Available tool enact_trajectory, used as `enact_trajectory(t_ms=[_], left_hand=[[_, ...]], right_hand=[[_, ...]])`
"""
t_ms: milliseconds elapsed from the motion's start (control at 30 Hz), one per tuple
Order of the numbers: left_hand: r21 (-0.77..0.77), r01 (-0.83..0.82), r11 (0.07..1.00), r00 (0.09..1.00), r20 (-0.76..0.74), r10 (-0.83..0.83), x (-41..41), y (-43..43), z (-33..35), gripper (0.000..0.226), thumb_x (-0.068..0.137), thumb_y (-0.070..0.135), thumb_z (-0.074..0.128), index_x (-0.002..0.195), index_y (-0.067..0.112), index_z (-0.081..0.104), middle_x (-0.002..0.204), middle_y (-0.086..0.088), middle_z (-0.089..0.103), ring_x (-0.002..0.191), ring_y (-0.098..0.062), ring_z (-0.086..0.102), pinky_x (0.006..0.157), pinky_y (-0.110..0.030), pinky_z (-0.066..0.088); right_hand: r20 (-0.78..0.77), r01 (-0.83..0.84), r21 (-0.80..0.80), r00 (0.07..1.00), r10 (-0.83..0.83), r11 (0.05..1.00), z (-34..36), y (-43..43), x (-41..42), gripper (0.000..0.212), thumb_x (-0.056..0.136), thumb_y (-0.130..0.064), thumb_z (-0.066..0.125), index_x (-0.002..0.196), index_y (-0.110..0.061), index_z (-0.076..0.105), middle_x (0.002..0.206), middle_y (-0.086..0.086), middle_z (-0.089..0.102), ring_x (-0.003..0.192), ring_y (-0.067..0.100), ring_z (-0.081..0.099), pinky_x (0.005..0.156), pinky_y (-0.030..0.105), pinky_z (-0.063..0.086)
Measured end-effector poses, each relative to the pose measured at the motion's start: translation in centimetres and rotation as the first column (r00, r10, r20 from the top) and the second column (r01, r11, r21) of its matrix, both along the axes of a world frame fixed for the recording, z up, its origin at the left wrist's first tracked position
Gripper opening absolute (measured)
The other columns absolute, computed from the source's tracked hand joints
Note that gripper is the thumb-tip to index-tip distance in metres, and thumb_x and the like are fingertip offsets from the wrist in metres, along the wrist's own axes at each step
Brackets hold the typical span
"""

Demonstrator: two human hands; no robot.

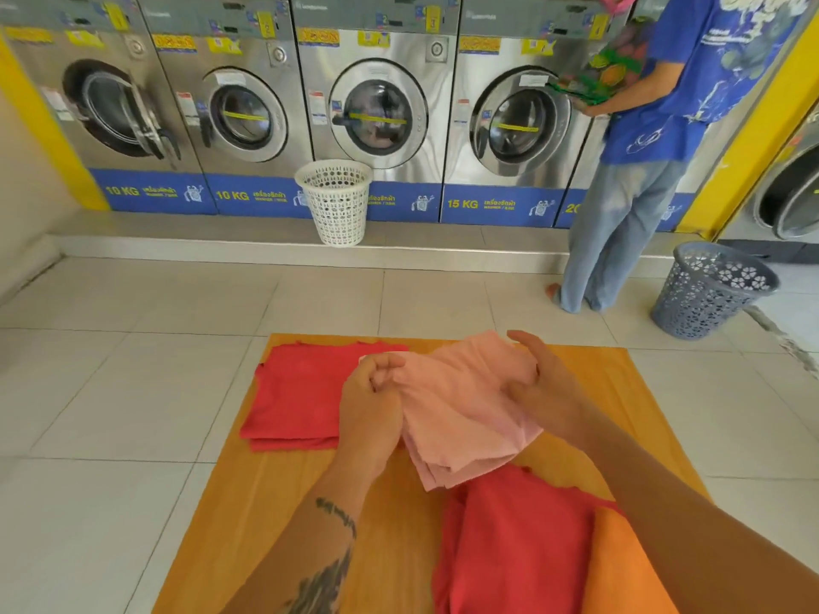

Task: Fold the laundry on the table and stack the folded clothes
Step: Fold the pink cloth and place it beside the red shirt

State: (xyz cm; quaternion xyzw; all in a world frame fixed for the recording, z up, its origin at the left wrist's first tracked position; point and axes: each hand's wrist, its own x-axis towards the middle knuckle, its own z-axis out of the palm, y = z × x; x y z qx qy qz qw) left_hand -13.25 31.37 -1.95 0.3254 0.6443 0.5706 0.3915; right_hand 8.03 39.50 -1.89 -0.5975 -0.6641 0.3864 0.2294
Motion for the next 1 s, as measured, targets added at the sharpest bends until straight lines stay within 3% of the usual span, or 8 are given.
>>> enact_trajectory(t_ms=[200,367,533,633,767,867,1000], left_hand=[[-0.106,-0.046,0.993,0.999,-0.028,0.044,-9.2,-1.5,0.7,0.029,0.089,0.011,0.05,0.097,0.033,0.067,0.107,0.007,0.065,0.096,-0.016,0.062,0.073,-0.035,0.052],[-0.242,0.091,0.966,0.964,-0.221,-0.146,-15.6,-4.0,-0.2,0.05,0.077,-0.003,0.047,0.103,0.037,0.062,0.116,0.013,0.054,0.103,-0.011,0.053,0.074,-0.03,0.045],[-0.326,0.169,0.93,0.897,-0.34,-0.282,-19.0,-7.1,-3.0,0.042,0.083,-0.003,0.045,0.097,0.031,0.066,0.108,0.011,0.062,0.095,-0.014,0.062,0.068,-0.022,0.047],[-0.316,0.223,0.922,0.82,-0.451,-0.353,-19.9,-7.9,-4.6,0.041,0.084,-0.003,0.042,0.096,0.028,0.066,0.108,0.006,0.055,0.096,-0.015,0.058,0.071,-0.014,0.045],[-0.251,0.254,0.934,0.703,-0.615,-0.357,-20.0,-7.9,-5.4,0.051,0.09,-0.002,0.039,0.106,0.043,0.058,0.134,0.018,0.036,0.113,-0.011,0.048,0.096,-0.028,0.038],[-0.203,0.247,0.948,0.669,-0.672,-0.318,-19.7,-7.6,-5.6,0.051,0.093,0.0,0.041,0.112,0.044,0.057,0.147,0.014,0.031,0.115,-0.018,0.051,0.096,-0.03,0.042],[-0.221,0.214,0.951,0.633,-0.71,-0.308,-19.7,-6.9,-6.0,0.044,0.093,-0.001,0.046,0.121,0.03,0.058,0.155,0.005,0.023,0.119,-0.023,0.053,0.089,-0.024,0.041]], right_hand=[[-0.209,0.006,-0.036,0.978,-0.014,0.999,1.2,-2.7,-8.4,0.07,0.086,-0.002,0.06,0.141,-0.039,0.037,0.13,-0.007,0.046,0.113,0.018,0.048,0.084,0.033,0.042],[-0.303,0.021,-0.183,0.95,-0.076,0.983,-0.9,-6.9,-13.5,0.079,0.084,0.002,0.06,0.144,-0.037,0.028,0.126,-0.005,0.05,0.104,0.016,0.052,0.074,0.026,0.047],[-0.152,0.002,-0.218,0.988,-0.036,0.976,-5.1,-12.0,-16.7,0.088,0.079,0.002,0.066,0.147,-0.032,0.022,0.135,-0.008,0.044,0.107,0.009,0.044,0.072,0.015,0.042],[-0.115,0.05,-0.204,0.991,-0.075,0.978,-6.8,-14.0,-17.8,0.097,0.076,0.001,0.067,0.153,-0.029,0.015,0.148,-0.005,0.037,0.112,0.009,0.043,0.083,0.026,0.04],[-0.128,0.111,-0.171,0.983,-0.134,0.979,-7.3,-14.6,-18.3,0.105,0.068,-0.005,0.065,0.15,-0.04,0.008,0.148,-0.008,0.039,0.126,0.02,0.049,0.097,0.042,0.049],[-0.109,0.128,-0.134,0.984,-0.143,0.983,-6.9,-14.7,-18.4,0.106,0.064,-0.011,0.064,0.145,-0.049,0.007,0.14,-0.015,0.042,0.121,0.019,0.052,0.096,0.047,0.051],[-0.018,0.111,-0.14,0.993,-0.115,0.984,-7.7,-14.6,-17.9,0.108,0.064,-0.025,0.068,0.142,-0.054,0.0,0.141,-0.013,0.043,0.115,0.018,0.055,0.089,0.047,0.054]])
